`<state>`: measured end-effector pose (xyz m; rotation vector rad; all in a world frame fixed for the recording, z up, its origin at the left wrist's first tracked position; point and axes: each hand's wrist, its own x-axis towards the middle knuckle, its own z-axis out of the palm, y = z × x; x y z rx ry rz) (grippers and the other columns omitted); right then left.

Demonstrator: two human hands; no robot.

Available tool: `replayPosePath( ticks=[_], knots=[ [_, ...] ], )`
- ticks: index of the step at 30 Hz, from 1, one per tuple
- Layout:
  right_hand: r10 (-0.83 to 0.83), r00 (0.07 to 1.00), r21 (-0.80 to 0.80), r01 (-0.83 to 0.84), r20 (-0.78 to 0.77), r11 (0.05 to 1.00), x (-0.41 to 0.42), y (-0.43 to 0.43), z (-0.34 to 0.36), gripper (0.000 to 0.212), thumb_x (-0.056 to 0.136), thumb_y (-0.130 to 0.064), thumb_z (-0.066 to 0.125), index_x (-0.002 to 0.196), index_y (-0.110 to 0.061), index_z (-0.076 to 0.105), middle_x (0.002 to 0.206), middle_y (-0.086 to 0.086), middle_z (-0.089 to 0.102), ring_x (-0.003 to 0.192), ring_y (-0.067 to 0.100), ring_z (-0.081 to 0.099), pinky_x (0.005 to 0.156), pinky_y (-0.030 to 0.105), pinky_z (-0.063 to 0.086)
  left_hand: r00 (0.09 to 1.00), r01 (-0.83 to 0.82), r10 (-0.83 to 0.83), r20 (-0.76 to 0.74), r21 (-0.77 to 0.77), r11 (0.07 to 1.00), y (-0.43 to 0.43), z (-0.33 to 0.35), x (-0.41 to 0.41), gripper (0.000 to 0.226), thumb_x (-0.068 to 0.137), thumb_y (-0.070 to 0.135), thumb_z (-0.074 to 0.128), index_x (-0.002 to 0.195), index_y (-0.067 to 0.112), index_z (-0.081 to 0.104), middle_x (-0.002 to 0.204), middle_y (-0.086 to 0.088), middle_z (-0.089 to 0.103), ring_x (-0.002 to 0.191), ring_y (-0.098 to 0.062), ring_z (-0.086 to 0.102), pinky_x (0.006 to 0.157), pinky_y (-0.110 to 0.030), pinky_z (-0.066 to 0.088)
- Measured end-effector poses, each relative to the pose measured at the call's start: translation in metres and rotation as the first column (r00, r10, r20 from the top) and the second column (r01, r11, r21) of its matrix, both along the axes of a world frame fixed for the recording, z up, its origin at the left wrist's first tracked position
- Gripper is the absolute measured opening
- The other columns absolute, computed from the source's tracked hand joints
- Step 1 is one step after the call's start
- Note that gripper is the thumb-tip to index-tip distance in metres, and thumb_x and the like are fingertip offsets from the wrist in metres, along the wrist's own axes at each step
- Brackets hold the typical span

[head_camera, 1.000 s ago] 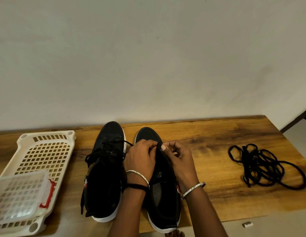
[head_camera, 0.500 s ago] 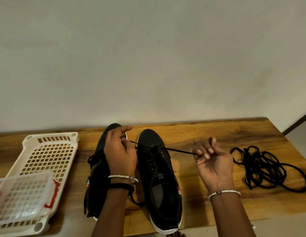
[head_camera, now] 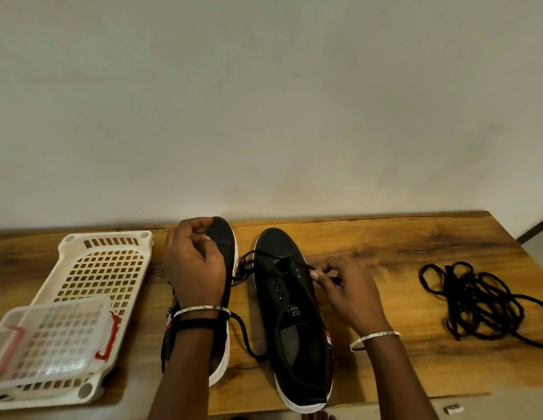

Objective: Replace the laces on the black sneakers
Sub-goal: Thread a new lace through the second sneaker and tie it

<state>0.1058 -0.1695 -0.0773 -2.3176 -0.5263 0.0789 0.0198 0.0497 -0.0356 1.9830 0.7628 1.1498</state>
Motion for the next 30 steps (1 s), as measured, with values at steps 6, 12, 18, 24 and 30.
replayPosePath(
  ticks=[6, 12, 18, 24, 30],
  knots=[
    [0.287, 0.804, 0.846, 0.443, -0.521, 0.297, 0.003, -0.007, 0.028, 0.01, 0.096, -0.018, 0.056, 0.088, -0.016, 0.06, 0.101, 0.011, 0.073, 0.1, 0.02, 0.069, 0.087, 0.035, 0.051, 0.872, 0.203, -0.15, -0.465, 0.067, 0.977, 0.008, -0.007, -0.004, 0.009, 0.081, 0.019, 0.071, 0.08, 0.028, 0.07, 0.101, -0.002, 0.064, 0.102, -0.031, 0.057, 0.083, -0.045, 0.05],
    [0.645, 0.694, 0.755, 0.598, -0.321, -0.267, 0.009, -0.043, 0.021, 0.03, 0.107, -0.033, 0.042, 0.086, -0.017, 0.055, 0.057, -0.008, 0.038, 0.044, 0.005, 0.035, 0.046, 0.015, 0.037, 0.735, 0.244, -0.129, -0.666, 0.082, 0.966, 0.001, 0.001, -0.008, 0.01, 0.081, 0.043, 0.071, 0.078, 0.033, 0.072, 0.122, 0.006, 0.061, 0.124, -0.026, 0.045, 0.1, -0.05, 0.041],
    [0.088, 0.794, 0.742, 0.516, -0.602, 0.427, 0.007, -0.031, 0.031, 0.008, 0.097, -0.027, 0.061, 0.091, -0.023, 0.058, 0.064, -0.001, 0.049, 0.04, 0.004, 0.03, 0.038, 0.02, 0.02, 0.528, 0.38, -0.117, -0.841, 0.111, 0.918, -0.006, 0.007, -0.011, 0.026, 0.08, 0.06, 0.066, 0.096, 0.041, 0.073, 0.138, 0.018, 0.048, 0.138, -0.018, 0.028, 0.109, -0.047, 0.023],
    [0.044, 0.968, 0.156, -0.005, -0.247, 0.988, -0.001, -0.004, 0.01, 0.019, 0.085, -0.037, 0.077, 0.104, -0.034, 0.075, 0.097, -0.015, 0.074, 0.09, -0.007, 0.065, 0.076, 0.016, 0.05, 0.509, 0.373, -0.138, -0.849, 0.073, 0.925, -0.004, 0.009, -0.01, 0.016, 0.084, 0.054, 0.068, 0.088, 0.039, 0.073, 0.139, 0.016, 0.047, 0.137, -0.019, 0.03, 0.11, -0.049, 0.024],
    [0.009, 0.954, 0.343, 0.099, -0.298, 0.934, 0.003, -0.01, 0.008, 0.018, 0.092, -0.017, 0.071, 0.074, -0.018, 0.072, 0.061, -0.001, 0.062, 0.055, 0.007, 0.054, 0.055, 0.023, 0.042, 0.828, 0.368, -0.369, -0.421, -0.088, 0.926, 0.002, 0.005, -0.009, 0.012, 0.084, 0.041, 0.074, 0.075, 0.036, 0.068, 0.105, 0.016, 0.067, 0.106, -0.011, 0.061, 0.098, -0.048, 0.046]
  ],
)
